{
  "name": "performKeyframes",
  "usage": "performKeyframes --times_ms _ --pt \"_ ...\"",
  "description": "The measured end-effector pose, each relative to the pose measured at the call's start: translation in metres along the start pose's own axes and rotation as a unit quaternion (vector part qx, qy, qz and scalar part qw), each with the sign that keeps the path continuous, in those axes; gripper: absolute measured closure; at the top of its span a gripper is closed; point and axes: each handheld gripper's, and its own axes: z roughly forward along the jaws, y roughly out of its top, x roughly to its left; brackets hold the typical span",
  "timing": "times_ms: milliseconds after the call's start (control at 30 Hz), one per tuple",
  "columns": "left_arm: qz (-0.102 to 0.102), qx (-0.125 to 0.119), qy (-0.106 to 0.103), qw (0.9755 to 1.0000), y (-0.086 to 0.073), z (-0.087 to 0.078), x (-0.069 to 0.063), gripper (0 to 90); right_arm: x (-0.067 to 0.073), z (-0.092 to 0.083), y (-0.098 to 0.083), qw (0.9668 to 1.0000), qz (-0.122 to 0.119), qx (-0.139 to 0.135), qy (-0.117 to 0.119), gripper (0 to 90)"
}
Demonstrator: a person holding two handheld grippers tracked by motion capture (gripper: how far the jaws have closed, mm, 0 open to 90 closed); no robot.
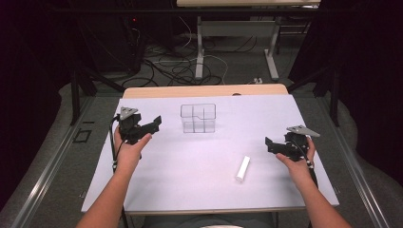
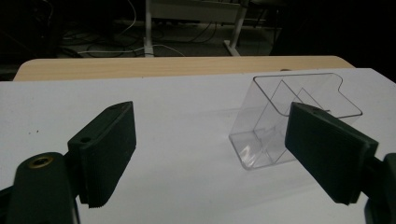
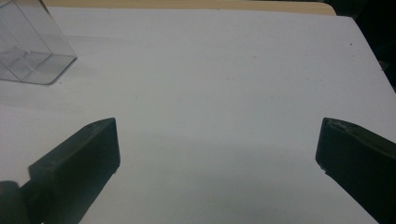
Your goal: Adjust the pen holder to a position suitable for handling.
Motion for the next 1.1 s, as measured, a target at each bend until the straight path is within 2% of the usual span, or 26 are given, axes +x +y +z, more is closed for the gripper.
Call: performKeyframes --times_ms 67,167,233,367,500,733,967,1100 --pt "0.004 0.003 0.001 1.0000 0.006 0.003 -0.002 19.0 -0.001 0.000 -0.001 0.9999 0.010 0.003 0.001 0.0" --pt "-0.003 0.003 -0.001 1.0000 0.014 0.007 -0.004 20.9 -0.002 0.000 0.000 0.9998 0.018 0.003 0.002 0.0" --pt "-0.007 -0.001 -0.001 1.0000 0.018 0.010 -0.005 23.4 -0.003 0.000 -0.001 0.9999 0.017 0.002 0.002 0.0" --pt "-0.021 0.004 -0.003 0.9998 0.024 0.016 -0.006 27.8 -0.002 0.000 -0.001 0.9998 0.016 0.007 0.001 0.0" --pt "-0.025 0.005 -0.003 0.9997 0.032 0.022 -0.008 29.8 -0.003 0.001 -0.001 0.9999 0.012 0.006 0.000 0.0" --pt "-0.020 0.018 0.007 0.9996 0.044 0.030 -0.012 34.3 -0.004 0.002 -0.002 0.9998 0.018 0.010 0.001 0.0" --pt "-0.030 0.024 0.009 0.9992 0.049 0.038 -0.015 34.4 -0.005 0.002 -0.002 0.9997 0.020 0.011 0.001 0.0" --pt "-0.032 0.038 0.016 0.9986 0.052 0.044 -0.017 36.9 -0.006 0.003 -0.003 0.9997 0.023 0.011 0.001 0.0"
